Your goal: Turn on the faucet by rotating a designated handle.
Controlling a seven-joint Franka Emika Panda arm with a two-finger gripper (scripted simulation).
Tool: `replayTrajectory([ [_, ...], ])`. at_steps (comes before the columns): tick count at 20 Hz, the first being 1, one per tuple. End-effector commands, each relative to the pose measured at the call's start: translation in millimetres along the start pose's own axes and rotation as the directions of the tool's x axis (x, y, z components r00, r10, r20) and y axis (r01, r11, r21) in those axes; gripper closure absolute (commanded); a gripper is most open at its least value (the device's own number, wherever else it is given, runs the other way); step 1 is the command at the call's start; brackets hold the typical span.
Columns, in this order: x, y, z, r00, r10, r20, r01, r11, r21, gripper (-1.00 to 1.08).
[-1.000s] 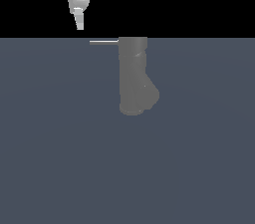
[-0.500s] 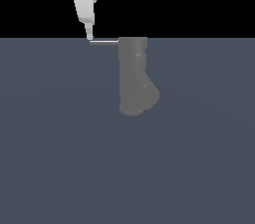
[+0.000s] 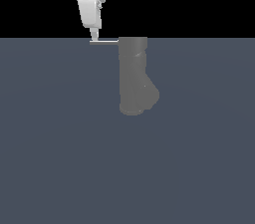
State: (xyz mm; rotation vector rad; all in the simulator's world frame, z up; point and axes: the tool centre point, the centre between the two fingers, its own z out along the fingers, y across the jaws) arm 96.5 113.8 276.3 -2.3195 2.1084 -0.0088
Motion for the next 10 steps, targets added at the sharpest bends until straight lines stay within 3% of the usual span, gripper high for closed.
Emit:
replayTrajectory([
  [1, 6.7, -1.3, 6.8, 1.000, 0.016, -0.001, -0.016, 1.000, -0.009, 1.08],
  [10, 7.5, 8.5, 7.1, 1.000, 0.016, -0.001, -0.016, 1.000, -0.010, 1.08],
])
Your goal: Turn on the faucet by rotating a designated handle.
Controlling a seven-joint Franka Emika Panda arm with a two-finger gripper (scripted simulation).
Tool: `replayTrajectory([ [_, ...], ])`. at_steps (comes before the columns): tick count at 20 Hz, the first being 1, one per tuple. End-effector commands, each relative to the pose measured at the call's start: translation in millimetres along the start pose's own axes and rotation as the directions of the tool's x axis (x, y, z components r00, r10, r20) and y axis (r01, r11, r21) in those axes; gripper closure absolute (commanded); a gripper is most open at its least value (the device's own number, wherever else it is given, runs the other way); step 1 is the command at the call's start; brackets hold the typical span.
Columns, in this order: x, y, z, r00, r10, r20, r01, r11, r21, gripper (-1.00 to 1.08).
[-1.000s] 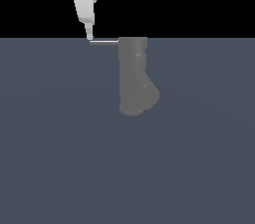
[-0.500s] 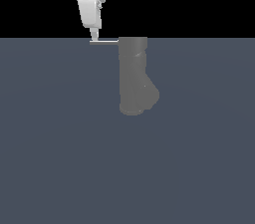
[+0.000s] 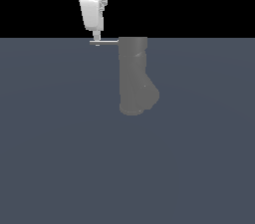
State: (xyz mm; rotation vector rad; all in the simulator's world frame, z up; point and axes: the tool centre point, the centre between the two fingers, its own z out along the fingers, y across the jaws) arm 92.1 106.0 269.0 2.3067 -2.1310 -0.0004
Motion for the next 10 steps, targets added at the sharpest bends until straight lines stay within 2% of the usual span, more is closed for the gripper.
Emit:
replayTrajectory([
  [1, 0, 6, 0, 1.000, 0.000, 0.000, 0.000, 1.000, 0.000, 1.08],
  [10, 2, 29, 0, 1.000, 0.000, 0.000, 0.000, 1.000, 0.000, 1.08],
])
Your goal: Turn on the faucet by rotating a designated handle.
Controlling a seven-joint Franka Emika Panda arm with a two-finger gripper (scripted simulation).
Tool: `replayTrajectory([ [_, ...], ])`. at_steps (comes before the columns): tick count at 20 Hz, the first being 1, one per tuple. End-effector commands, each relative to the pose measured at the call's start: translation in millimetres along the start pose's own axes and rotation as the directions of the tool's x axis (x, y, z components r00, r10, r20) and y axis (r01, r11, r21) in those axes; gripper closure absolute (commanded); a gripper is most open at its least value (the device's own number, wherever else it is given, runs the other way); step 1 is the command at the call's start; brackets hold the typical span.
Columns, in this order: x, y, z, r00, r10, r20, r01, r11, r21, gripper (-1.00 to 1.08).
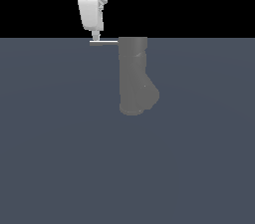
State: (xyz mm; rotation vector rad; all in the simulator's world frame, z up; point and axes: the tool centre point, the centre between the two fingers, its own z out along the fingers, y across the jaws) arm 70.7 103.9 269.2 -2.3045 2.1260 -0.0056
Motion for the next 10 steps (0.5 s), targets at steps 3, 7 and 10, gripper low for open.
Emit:
replayTrajectory([
  [3, 2, 15, 0, 1.000, 0.002, -0.002, -0.002, 1.000, -0.007, 1.08],
  [7, 2, 26, 0, 1.000, 0.002, -0.002, -0.002, 1.000, -0.007, 1.08],
  [10, 3, 34, 0, 1.000, 0.002, -0.002, -0.002, 1.000, -0.007, 1.08],
])
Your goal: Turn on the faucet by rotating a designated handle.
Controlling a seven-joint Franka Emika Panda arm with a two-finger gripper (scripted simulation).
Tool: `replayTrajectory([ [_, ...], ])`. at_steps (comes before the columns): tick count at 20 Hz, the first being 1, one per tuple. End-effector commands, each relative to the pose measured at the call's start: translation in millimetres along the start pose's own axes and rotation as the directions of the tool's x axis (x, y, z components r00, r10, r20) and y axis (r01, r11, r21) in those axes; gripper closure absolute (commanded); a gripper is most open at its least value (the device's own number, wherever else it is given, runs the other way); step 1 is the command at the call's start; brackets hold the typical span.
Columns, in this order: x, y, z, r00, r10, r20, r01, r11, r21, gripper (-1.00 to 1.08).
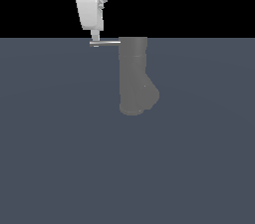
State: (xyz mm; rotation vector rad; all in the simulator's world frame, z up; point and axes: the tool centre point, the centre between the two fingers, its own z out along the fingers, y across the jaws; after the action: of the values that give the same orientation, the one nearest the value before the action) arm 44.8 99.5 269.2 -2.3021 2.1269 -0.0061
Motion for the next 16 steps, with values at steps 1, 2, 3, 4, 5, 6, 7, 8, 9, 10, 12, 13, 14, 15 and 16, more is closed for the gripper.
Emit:
replayTrajectory([
  [1, 1, 11, 0, 1.000, 0.000, -0.003, 0.000, 1.000, -0.008, 1.08],
  [2, 1, 14, 0, 1.000, 0.000, -0.003, 0.000, 1.000, -0.008, 1.08],
  [3, 1, 16, 0, 1.000, 0.000, -0.003, 0.000, 1.000, -0.008, 1.08],
  [4, 1, 19, 0, 1.000, 0.000, -0.003, 0.000, 1.000, -0.008, 1.08],
  [5, 1, 22, 0, 1.000, 0.000, -0.003, 0.000, 1.000, -0.008, 1.08],
  [6, 1, 25, 0, 1.000, 0.000, -0.003, 0.000, 1.000, -0.008, 1.08],
  [7, 2, 28, 0, 1.000, 0.000, -0.003, 0.000, 1.000, -0.008, 1.08],
  [8, 2, 31, 0, 1.000, 0.000, -0.003, 0.000, 1.000, -0.008, 1.08],
  [9, 2, 33, 0, 1.000, 0.000, -0.003, 0.000, 1.000, -0.008, 1.08],
  [10, 2, 36, -1, 1.000, 0.000, -0.003, 0.000, 1.000, -0.008, 1.08],
  [12, 2, 42, -1, 1.000, 0.000, -0.002, 0.000, 1.000, -0.008, 1.08],
  [13, 2, 42, -1, 1.000, 0.000, -0.002, 0.000, 1.000, -0.008, 1.08],
  [14, -3, 37, 0, 1.000, -0.009, 0.002, 0.009, 1.000, -0.003, 1.08],
  [15, -1, 39, 0, 1.000, -0.009, 0.002, 0.009, 1.000, -0.003, 1.08],
  [16, 2, 42, 0, 1.000, -0.008, 0.002, 0.008, 1.000, -0.003, 1.08],
])
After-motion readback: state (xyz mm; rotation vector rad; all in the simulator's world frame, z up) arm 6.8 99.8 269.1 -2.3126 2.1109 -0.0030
